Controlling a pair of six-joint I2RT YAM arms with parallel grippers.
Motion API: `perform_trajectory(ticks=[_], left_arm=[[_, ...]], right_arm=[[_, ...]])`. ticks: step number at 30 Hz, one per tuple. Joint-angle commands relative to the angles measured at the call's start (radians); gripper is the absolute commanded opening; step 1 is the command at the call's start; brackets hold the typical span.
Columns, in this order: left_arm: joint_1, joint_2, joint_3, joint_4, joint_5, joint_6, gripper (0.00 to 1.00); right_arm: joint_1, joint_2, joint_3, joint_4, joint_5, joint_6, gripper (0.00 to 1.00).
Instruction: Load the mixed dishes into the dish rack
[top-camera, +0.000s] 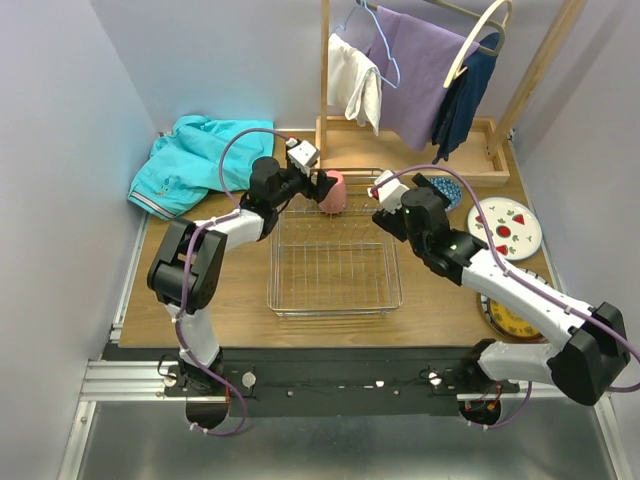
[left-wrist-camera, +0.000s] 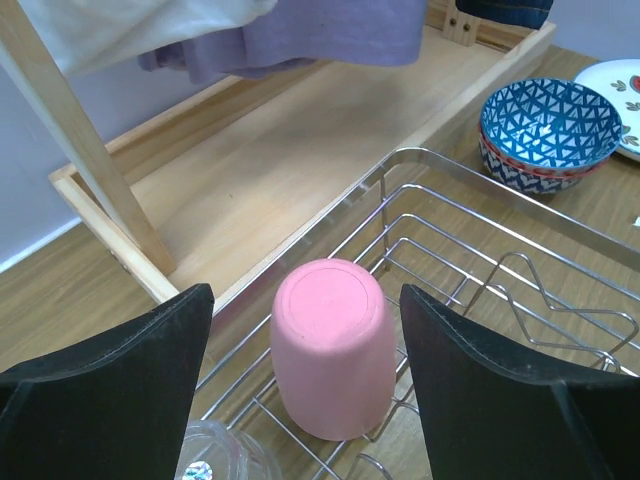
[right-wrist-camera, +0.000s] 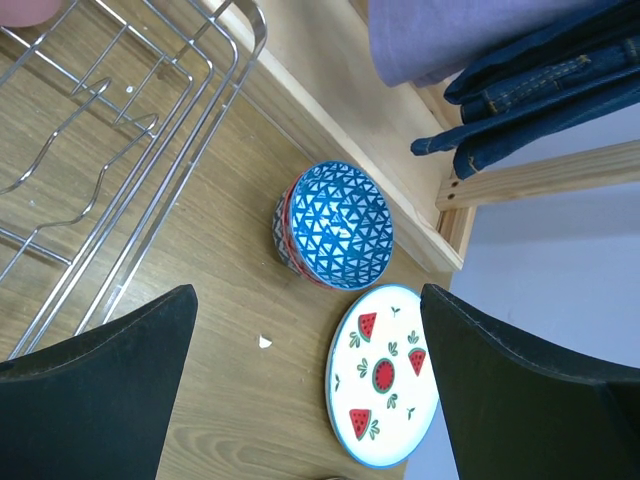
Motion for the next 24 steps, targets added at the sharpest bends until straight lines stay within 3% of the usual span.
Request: perform_trajectory(ticks=[1, 4, 7, 11, 13, 14, 15, 16, 17, 18, 22, 23, 24], left_arm=[[-0.009, -0.069, 0.032, -0.068, -0.031, 0.024, 0.84], [-0.012, -0.129, 0.065, -0.144, -0.008, 0.006, 0.84], [-0.014, -0.201, 0.104, -0.253, -0.008, 0.001, 0.83], [-0.014, -0.313, 0.136, -0.484, -0.08, -0.044, 0.81], [-0.014, -0.373, 0.133, -0.554, -0.123, -0.039, 0.8], [-0.014, -0.389, 0.132, -0.621, -0.135, -0.039, 0.76], [-0.014, -0.419, 0.13, -0.651, -0.143, -0.03, 0.74], [-0.014, -0.435, 0.119, -0.678, -0.149, -0.025, 0.73], [-0.012, -0.452, 0.11, -0.723, -0.169, -0.022, 0.67], [-0.012, -0.487, 0.101, -0.743, -0.178, -0.019, 0.63], [-0.011, -0.548, 0.073, -0.899, -0.184, 0.048, 0.38], [-0.011, -0.557, 0.07, -0.959, -0.186, 0.062, 0.17], [-0.009, -0.566, 0.066, -0.99, -0.195, 0.079, 0.1]], right_arm=[[-0.004, -0.046, -0.008, 0.001, -0.018, -0.002, 1.0], [-0.004, -0.064, -0.016, 0.01, -0.028, 0.034, 0.99], [-0.004, -0.049, -0.007, 0.018, -0.086, 0.075, 0.84], [-0.005, 0.057, 0.097, 0.009, -0.108, 0.132, 0.73], [-0.008, 0.141, 0.145, 0.001, -0.096, 0.168, 0.56], [-0.008, 0.166, 0.185, -0.003, -0.103, 0.182, 0.43], [-0.011, 0.187, 0.208, 0.001, -0.11, 0.214, 0.21], [-0.017, 0.209, 0.22, 0.01, -0.122, 0.227, 0.12], [-0.019, 0.238, 0.231, 0.038, -0.161, 0.234, 0.03], [-0.017, 0.256, 0.252, 0.05, -0.177, 0.241, 0.01], [-0.017, 0.342, 0.333, 0.064, -0.238, 0.242, 0.01], [-0.017, 0.362, 0.352, 0.061, -0.252, 0.244, 0.01], [-0.017, 0.397, 0.37, 0.056, -0.255, 0.25, 0.01]])
